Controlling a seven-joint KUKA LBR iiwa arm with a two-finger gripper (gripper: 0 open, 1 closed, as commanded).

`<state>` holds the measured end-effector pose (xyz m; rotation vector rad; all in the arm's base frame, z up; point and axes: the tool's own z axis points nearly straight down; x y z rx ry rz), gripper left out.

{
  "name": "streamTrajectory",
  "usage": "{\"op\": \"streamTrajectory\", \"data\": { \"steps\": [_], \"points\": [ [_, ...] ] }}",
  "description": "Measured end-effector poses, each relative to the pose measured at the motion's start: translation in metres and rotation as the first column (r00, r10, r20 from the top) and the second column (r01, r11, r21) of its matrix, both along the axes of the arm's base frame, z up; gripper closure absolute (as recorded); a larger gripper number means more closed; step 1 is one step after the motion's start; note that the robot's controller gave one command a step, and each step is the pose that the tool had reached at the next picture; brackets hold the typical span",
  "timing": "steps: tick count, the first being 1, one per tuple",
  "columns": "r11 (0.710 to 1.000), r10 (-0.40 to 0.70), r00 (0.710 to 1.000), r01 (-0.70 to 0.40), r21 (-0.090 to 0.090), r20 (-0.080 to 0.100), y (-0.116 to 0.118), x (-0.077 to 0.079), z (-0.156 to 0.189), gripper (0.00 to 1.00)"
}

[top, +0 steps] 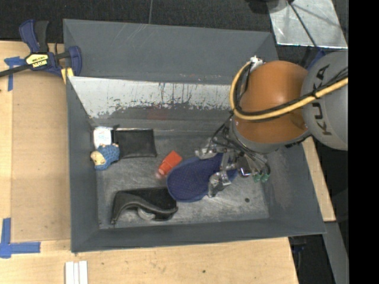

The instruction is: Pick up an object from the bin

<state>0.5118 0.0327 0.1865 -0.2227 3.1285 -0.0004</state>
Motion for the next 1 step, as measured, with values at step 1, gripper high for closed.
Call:
{"op": "streamTrajectory", "data": {
  "steps": [1],
  "points": [
    [1.000, 0.000, 1.000, 0.000, 0.000, 0.001, -0.0001, 0.0014, 0.0126, 1.00]
  ]
}}
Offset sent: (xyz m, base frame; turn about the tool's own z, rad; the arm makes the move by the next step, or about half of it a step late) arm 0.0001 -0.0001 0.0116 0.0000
